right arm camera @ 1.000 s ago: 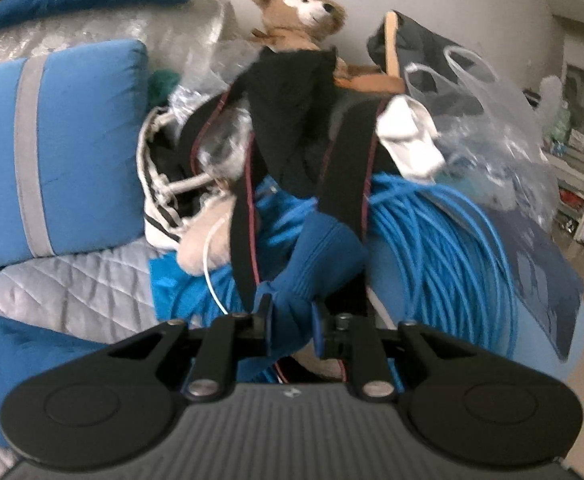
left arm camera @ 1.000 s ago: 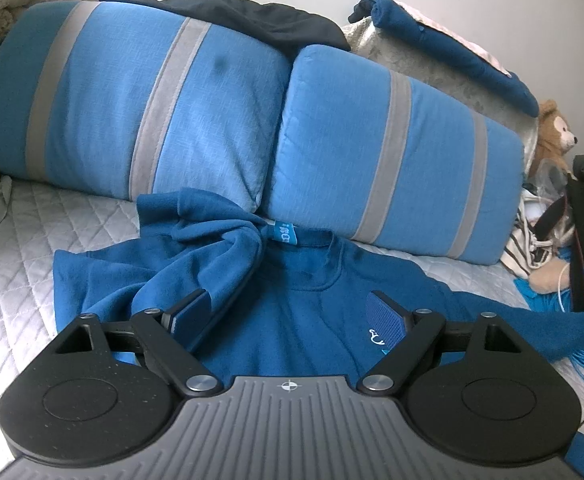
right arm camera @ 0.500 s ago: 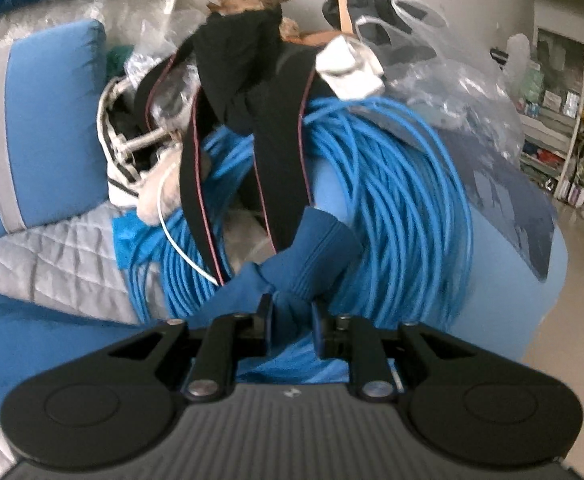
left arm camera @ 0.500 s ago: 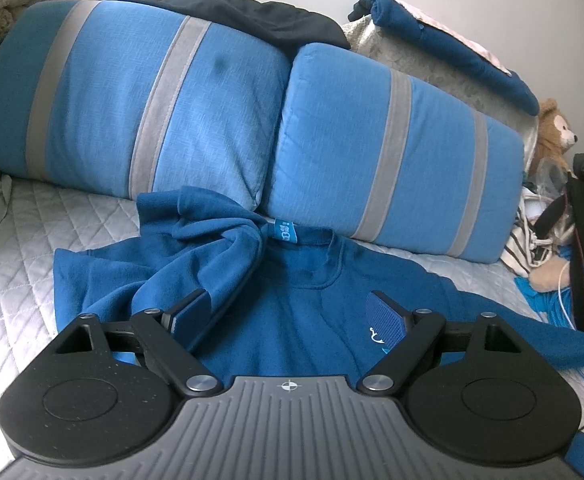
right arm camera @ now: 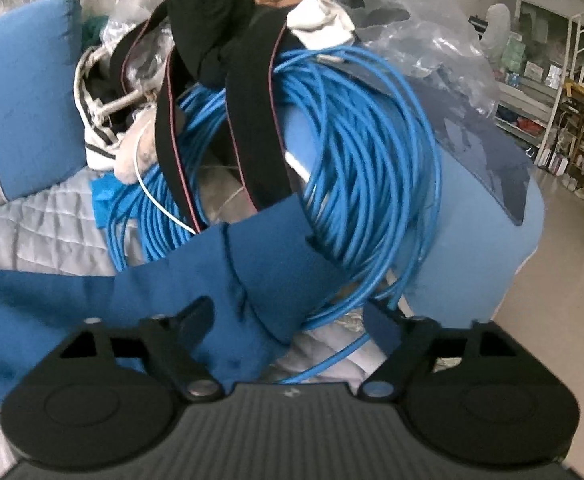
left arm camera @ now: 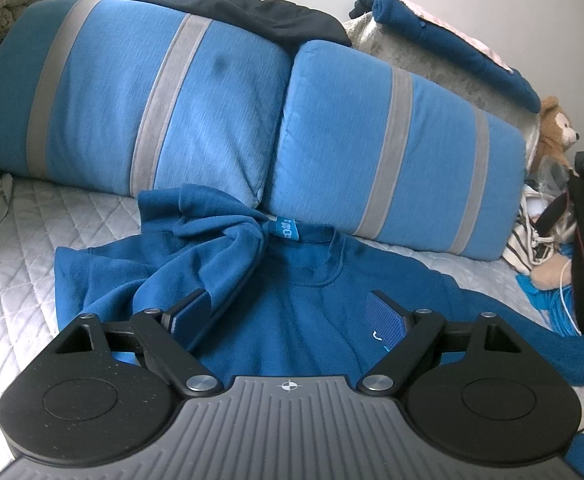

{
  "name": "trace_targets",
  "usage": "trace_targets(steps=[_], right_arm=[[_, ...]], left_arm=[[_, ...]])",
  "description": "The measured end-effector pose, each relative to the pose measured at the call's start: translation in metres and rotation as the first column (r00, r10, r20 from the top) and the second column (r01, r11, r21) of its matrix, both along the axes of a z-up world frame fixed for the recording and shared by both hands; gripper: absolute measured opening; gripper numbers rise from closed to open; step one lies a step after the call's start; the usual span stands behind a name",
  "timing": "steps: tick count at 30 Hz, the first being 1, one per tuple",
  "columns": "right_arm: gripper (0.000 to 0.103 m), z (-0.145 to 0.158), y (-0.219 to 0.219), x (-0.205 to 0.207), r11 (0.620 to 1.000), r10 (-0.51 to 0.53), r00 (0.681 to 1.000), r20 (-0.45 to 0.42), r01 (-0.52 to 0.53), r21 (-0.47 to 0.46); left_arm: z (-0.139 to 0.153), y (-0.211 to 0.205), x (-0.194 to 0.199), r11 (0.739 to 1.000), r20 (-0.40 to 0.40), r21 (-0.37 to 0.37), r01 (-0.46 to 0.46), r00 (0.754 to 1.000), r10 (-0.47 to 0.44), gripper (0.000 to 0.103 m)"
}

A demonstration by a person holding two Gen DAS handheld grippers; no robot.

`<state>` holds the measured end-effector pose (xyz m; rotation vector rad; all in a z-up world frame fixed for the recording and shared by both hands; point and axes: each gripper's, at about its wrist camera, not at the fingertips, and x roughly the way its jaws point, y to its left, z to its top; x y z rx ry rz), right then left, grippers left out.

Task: Fold clothes
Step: 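Pull the held sleeve outward from the body with the right tool, then open, then move both open tools over the flattened sweatshirt front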

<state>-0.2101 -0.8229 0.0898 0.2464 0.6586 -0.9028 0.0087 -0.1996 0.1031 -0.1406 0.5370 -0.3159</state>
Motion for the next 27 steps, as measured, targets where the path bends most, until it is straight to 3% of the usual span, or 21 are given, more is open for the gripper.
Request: trace_targets(steps=[3,10,14,20,27], right_arm=[[0.103,0.008,0.008,-0.003,1.0,0.007,1.0,0.016,-0.006,-0.015],[0.103,0.031,0.036,0.0,0.997,0.083,0.993,0.085,-0.081,-0.019],[0.103,0.043,0.058,0.011,0.983,0.181,0.973,0.14,-0.184,0.014],[0.103,0.066,0.109,0.042,0.933,0.352,0.916,0.193,-0.36,0.007],[0.103,0.098,0.189,0.09,0.83,0.54,0.803,0.252,-0.557,-0.005]], left_arm=[[0.0,0.0,0.0,1.0,0.0,0.001,-0.001,1.0,0.001,0.085],[0.001,0.0,0.0,1.0,0.001,0.004,-0.005,1.0,0.005,0.085],[0.001,0.0,-0.001,1.0,0.009,0.006,-0.007,1.0,0.007,0.085],[0.004,0.002,-0.005,0.999,0.037,0.013,-0.032,0.999,0.031,0.085],[0.019,0.012,-0.006,0.997,0.049,0.036,-0.067,0.997,0.066,0.085]])
